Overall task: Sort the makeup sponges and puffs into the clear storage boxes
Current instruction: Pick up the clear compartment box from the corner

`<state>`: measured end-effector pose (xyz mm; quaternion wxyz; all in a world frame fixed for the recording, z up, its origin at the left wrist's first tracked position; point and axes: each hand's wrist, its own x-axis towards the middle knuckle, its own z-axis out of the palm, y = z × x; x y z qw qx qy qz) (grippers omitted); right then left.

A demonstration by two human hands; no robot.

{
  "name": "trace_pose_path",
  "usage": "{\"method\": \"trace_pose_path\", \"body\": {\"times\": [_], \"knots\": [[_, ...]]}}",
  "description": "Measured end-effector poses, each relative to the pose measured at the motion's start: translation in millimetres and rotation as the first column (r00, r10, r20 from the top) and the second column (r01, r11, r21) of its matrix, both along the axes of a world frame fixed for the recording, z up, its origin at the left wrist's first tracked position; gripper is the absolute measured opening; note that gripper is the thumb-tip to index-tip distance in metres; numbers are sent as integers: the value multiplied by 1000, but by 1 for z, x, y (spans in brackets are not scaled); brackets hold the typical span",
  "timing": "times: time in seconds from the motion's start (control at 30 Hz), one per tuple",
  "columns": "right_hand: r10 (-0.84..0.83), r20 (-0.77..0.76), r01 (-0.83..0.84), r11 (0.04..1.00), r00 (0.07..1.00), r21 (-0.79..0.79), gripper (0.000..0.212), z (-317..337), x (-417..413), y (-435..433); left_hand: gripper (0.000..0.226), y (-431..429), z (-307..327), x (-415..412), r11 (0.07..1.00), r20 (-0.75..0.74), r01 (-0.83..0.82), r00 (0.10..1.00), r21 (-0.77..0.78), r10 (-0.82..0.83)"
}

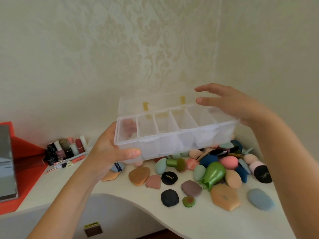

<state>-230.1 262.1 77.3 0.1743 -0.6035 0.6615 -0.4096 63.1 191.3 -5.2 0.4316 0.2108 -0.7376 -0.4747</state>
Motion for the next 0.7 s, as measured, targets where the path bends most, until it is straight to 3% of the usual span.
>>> {"method": "trace_pose_path", "body": {"times": [0.07,0.2,0.3,0.53,0.63,0.7], "knots": [[6,112,-10,999,994,40,33,-1,2,0,85,-1,2,2,999,-32,-41,999,-12,41],[-56,197,60,998,979,-15,28,-7,9,0,125,-10,1,9,983,-99,-181,978,11,182],[-75,238,95,993,968,-73,38,-10,17,1,133,-12,1,17,966,-31,-259,965,-21,259],[-6,224,30,994,975,-101,49,-21,36,-8,124,-7,-9,36,988,309,-150,938,-42,156],[2,313,33,994,950,-108,51,-33,41,-13,133,-5,-9,45,996,346,-85,935,12,75],[20,382,29,992,924,-122,52,-41,42,-16,134,-3,-4,51,994,257,-27,966,105,-1]]}}
